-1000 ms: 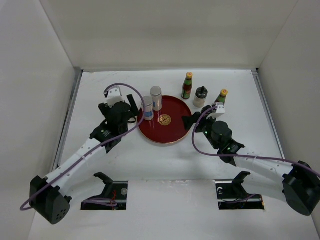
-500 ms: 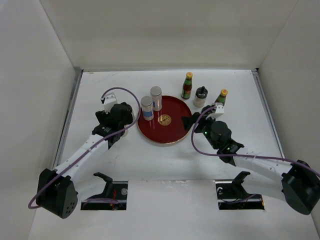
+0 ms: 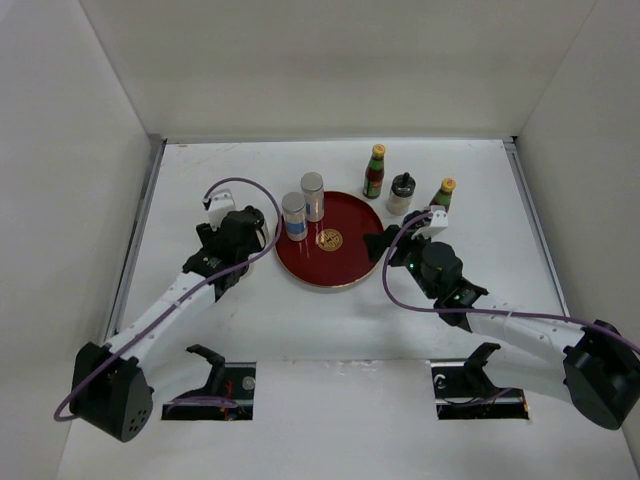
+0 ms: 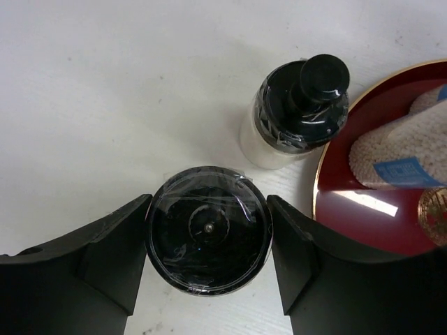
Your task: Organize the condiment bottles
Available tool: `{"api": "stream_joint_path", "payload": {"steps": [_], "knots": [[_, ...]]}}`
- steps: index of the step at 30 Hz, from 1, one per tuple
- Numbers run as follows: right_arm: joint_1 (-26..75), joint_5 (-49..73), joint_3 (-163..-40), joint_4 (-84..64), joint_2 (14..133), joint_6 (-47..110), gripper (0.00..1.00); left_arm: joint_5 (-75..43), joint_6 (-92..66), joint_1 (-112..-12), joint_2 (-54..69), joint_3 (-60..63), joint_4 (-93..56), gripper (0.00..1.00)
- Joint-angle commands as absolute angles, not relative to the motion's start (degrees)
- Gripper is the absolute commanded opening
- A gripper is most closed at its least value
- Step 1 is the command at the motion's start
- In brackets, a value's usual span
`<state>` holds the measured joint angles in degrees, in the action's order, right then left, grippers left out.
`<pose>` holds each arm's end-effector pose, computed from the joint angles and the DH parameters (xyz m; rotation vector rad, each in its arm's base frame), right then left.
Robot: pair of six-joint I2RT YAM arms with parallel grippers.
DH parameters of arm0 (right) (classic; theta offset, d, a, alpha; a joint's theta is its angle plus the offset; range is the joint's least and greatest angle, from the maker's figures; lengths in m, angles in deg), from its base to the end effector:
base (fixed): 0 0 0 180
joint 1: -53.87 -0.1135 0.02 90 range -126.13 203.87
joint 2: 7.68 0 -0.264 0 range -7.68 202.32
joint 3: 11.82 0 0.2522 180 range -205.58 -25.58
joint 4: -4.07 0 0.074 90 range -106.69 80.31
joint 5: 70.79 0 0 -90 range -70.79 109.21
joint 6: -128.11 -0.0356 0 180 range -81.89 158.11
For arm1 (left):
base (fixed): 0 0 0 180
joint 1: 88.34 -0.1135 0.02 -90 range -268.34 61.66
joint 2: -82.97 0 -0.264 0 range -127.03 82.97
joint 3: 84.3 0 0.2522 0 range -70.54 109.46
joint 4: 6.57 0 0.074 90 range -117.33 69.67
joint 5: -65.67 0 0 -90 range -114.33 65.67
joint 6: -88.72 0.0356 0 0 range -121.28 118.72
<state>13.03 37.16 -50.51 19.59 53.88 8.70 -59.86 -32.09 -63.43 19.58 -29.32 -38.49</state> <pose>0.1839 0.1445 0.2338 0.0664 1.7342 0.6476 0.2171 -0.0780 0.2460 -0.4202 2.0869 0.1410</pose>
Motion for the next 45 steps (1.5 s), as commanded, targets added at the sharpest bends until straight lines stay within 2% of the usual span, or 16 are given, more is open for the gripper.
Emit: {"api": "stream_joint_path", "payload": {"steps": [1, 5, 12, 18, 26, 29, 34, 41, 45], "knots": [[13.0, 37.0, -51.7, 21.5, 52.8, 8.8, 1.0, -62.6, -31.0, -61.7, 27.1, -26.1, -40.3, 0.36], [13.1, 36.6, -51.9, 21.2, 53.5, 8.1, 1.0, -62.0, -31.5, -55.9, 27.7, -21.7, -41.6, 0.36], [13.1, 37.2, -51.6, 21.3, 52.9, 8.6, 1.0, -60.4, -30.9, -47.1, 17.4, -17.7, -32.6, 0.36], [13.4, 37.1, -51.6, 21.3, 53.2, 8.4, 1.0, -59.4, -28.4, -44.8, 9.1, -14.9, -24.6, 0.36], [13.5, 37.6, -51.3, 21.7, 52.8, 8.8, 1.0, -60.3, -27.1, -45.9, 4.8, -16.7, -23.4, 0.38], [13.6, 37.1, -51.6, 21.3, 53.5, 8.2, 1.0, -60.5, -26.9, -46.1, 4.1, -18.4, -22.5, 0.44], [13.8, 37.3, -51.4, 21.3, 53.1, 8.4, 1.0, -59.8, -26.6, -46.2, 4.6, -20.6, -20.6, 0.69], [13.8, 37.7, -51.3, 21.0, 52.3, 8.7, 1.0, -59.7, -25.9, -46.1, 6.9, -21.2, -20.9, 0.79], [13.9, 37.6, -51.0, 21.3, 51.7, 8.4, 1.0, -61.7, -24.9, -46.1, 13.4, -22.6, -21.4, 0.82]]}}
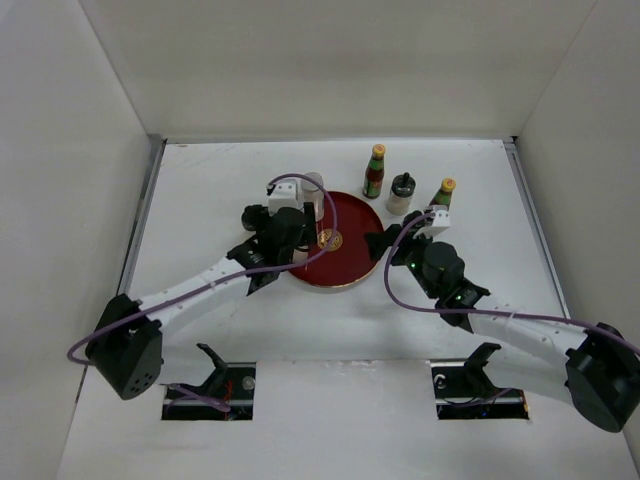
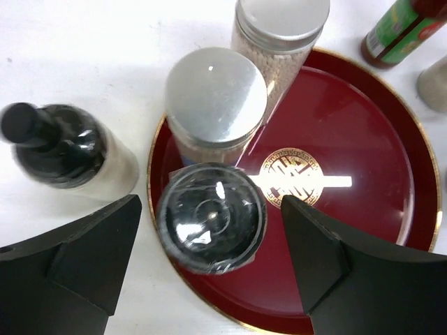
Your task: Organize the condiment bottles
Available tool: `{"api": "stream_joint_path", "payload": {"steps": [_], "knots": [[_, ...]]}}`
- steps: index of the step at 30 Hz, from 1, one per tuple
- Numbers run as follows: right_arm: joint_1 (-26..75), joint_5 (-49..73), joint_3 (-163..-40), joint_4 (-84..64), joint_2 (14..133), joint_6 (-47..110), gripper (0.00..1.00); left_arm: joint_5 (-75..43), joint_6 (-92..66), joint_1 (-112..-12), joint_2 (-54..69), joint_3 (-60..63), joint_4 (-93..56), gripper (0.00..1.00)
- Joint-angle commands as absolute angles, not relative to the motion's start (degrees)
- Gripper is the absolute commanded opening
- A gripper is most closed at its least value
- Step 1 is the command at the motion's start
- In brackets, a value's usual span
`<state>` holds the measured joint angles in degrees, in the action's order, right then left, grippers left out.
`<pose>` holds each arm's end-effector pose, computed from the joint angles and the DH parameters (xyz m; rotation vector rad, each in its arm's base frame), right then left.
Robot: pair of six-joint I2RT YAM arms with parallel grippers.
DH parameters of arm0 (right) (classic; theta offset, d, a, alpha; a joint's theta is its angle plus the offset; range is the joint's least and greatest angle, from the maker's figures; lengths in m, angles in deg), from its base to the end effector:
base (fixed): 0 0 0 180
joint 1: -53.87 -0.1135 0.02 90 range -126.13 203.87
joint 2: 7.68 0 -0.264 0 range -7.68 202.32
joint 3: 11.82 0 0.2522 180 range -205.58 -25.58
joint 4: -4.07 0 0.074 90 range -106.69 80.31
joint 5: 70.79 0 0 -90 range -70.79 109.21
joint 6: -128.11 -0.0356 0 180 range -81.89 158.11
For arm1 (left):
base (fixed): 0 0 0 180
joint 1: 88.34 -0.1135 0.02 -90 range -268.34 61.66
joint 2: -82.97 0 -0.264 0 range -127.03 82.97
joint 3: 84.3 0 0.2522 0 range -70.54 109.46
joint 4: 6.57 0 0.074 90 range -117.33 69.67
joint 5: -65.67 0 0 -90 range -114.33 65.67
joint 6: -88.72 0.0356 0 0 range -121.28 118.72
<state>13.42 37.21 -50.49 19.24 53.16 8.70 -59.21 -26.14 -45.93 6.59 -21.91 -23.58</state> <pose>0.1837 0.1421 0.2357 0.0741 1.7275 0.6451 0.2286 -0.1812 0.2560 -0.0457 2.0080 -0.1025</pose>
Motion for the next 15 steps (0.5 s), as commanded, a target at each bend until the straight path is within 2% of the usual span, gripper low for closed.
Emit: {"api": "stream_joint_path", "payload": {"steps": [1, 7, 15], "knots": [[13.9, 37.5, -51.2, 21.0, 51.9, 8.4, 1.0, -62.6, -24.9, -46.4, 15.2, -23.2, -21.8, 0.81], [13.7, 37.1, -51.5, 21.0, 53.0, 8.3, 1.0, -63.9, -27.1, -53.0, 19.2, -25.0, -27.6, 0.81], [13.7, 37.5, -51.8, 21.1, 53.5, 8.8, 1.0, -56.6, -27.7, -61.7, 11.4, -23.6, -26.1, 0.81]]}}
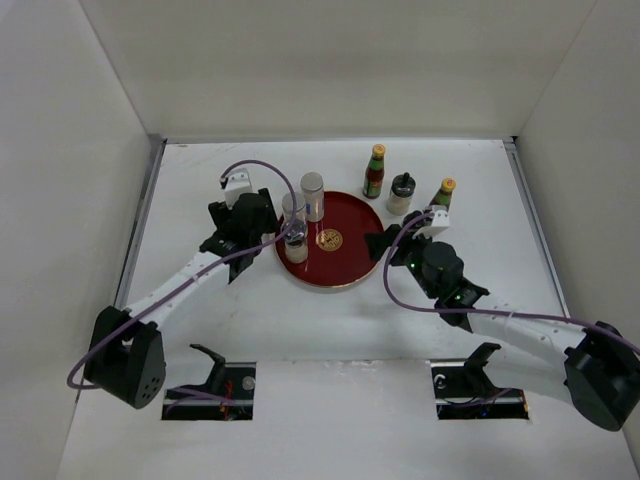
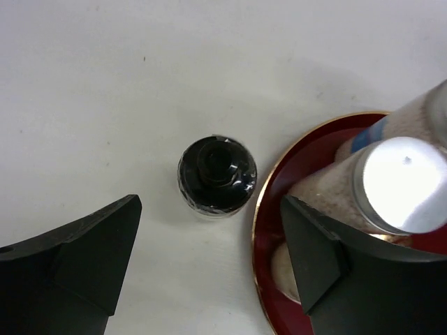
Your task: Organize the condiment bottles
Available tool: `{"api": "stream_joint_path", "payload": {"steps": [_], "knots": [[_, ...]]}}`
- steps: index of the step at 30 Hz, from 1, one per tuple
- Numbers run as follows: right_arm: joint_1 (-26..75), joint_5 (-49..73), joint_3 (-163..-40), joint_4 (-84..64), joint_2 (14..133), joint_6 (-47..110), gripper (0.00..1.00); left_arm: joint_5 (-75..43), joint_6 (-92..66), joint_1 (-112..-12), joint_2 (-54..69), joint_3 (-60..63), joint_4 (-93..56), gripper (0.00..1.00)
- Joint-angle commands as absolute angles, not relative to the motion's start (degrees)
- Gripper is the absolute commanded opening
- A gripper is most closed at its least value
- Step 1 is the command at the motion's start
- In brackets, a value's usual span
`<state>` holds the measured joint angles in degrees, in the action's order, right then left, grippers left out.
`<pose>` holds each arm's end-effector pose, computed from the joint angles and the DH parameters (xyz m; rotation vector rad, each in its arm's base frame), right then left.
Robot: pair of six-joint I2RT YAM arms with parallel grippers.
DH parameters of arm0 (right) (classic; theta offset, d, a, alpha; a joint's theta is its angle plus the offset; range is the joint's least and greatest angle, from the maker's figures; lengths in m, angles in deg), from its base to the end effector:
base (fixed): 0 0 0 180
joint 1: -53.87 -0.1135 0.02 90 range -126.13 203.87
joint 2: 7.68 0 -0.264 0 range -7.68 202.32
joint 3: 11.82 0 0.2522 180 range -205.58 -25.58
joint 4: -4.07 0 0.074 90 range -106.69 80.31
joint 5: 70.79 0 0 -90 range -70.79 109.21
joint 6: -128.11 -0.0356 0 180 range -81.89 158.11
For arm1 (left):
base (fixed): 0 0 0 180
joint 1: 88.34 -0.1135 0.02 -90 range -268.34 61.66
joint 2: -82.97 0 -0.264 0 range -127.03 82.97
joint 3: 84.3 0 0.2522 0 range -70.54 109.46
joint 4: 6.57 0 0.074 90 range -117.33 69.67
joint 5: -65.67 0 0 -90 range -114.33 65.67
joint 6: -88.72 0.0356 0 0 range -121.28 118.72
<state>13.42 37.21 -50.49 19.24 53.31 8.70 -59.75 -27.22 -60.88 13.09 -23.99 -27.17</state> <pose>0.1839 0.1423 0.2352 0.0736 1.7299 0.6437 0.2464 -0.1048 0.2677 -0.3341 1.9649 0.0525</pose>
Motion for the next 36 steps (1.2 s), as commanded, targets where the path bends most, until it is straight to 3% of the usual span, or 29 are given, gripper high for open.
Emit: {"api": "stream_joint_path", "payload": {"steps": [1, 16, 20, 24, 30, 36], "knots": [[13.7, 37.6, -51.7, 21.5, 53.4, 8.9, 1.0, -56.7, -27.7, -62.0, 10.4, -23.6, -25.1, 0.81], [13.6, 36.2, -51.8, 21.3, 53.5, 8.3, 1.0, -56.5, -26.8, -66.1, 0.0, -22.5, -15.9, 0.73], [13.6, 36.6, -51.6, 21.7, 52.9, 8.8, 1.0, -56.8, -26.7, -66.0, -0.3, -22.0, -15.7, 0.52], [13.6, 36.6, -51.9, 21.2, 53.2, 8.8, 1.0, -58.3, -26.5, -65.2, 3.7, -22.7, -15.9, 0.37], [13.5, 36.7, -52.2, 21.3, 54.0, 8.9, 1.0, -65.5, -24.8, -61.7, 17.6, -24.0, -17.1, 0.35], [13.4, 37.1, -51.5, 21.3, 52.4, 8.7, 1.0, -66.6, -21.1, -51.8, 25.8, -19.2, -18.0, 0.35]]}}
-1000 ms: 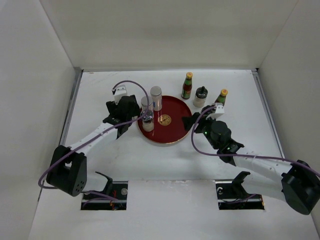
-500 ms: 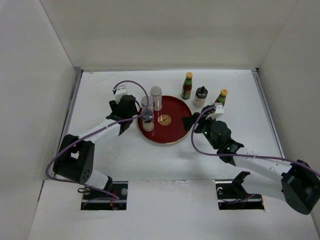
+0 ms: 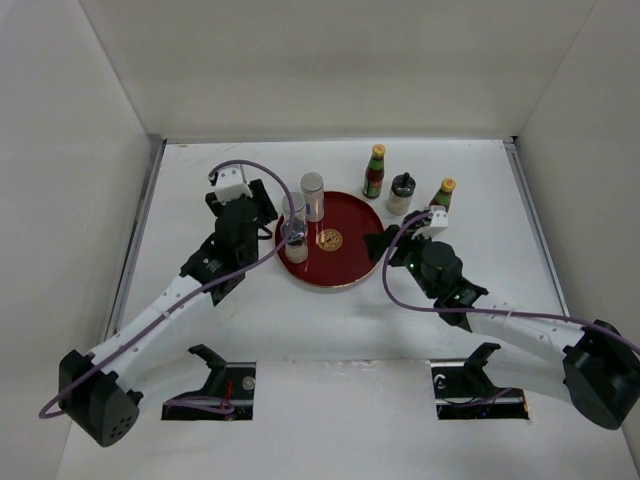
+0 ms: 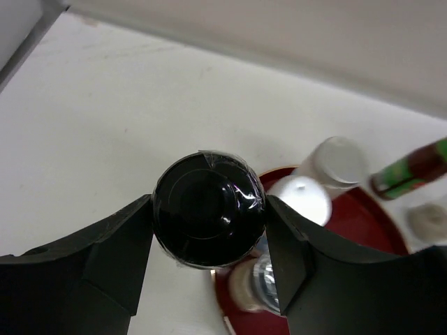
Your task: Organize the condiment bottles
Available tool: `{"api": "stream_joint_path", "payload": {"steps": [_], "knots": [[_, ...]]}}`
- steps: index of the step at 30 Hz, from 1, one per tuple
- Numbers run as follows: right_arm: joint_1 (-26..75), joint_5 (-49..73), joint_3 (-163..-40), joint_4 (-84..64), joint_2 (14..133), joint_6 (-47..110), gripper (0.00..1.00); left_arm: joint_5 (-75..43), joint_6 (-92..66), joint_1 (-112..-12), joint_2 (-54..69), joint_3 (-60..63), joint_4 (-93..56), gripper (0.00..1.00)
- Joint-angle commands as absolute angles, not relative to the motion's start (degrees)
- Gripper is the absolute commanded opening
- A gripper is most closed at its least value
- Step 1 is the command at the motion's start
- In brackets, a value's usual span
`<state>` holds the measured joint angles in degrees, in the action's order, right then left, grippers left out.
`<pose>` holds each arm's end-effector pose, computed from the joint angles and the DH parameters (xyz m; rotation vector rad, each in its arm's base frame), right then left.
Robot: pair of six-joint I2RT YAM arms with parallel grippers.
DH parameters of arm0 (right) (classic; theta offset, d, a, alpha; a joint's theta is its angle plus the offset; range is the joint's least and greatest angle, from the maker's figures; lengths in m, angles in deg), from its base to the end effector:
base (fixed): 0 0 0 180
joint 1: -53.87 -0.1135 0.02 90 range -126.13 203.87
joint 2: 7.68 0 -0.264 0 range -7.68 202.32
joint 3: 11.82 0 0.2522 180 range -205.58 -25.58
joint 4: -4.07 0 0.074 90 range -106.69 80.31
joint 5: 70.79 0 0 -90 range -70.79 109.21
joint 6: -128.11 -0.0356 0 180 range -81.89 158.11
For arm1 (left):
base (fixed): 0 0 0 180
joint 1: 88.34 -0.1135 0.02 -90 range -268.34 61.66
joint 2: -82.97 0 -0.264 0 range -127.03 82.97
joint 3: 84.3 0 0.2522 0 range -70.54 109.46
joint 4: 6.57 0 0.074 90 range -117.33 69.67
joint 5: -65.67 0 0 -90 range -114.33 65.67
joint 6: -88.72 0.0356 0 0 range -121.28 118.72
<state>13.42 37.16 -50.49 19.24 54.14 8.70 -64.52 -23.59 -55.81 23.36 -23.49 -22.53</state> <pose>0.1852 0.1435 0.2321 0.0700 1.7436 0.6369 0.2117 -0.1078 0.3207 -0.3261 1.7366 -0.0513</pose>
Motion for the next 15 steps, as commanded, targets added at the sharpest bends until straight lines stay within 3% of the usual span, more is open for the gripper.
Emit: {"api": "stream_joint_path", "payload": {"steps": [1, 6, 15], "knots": [[13.4, 37.7, -51.1, 21.8, 51.6, 8.8, 1.0, -66.1, -20.7, -49.9, 25.6, -18.5, -17.9, 0.35], [14.3, 39.5, -49.9, 21.3, 48.8, 8.3, 1.0, -64.7, -19.3, -39.4, 21.3, -16.3, -17.6, 0.35], [16.1, 41.9, -49.0, 21.0, 47.4, 7.4, 1.0, -62.5, -20.0, -30.7, 10.7, -18.3, -12.5, 0.35]]}}
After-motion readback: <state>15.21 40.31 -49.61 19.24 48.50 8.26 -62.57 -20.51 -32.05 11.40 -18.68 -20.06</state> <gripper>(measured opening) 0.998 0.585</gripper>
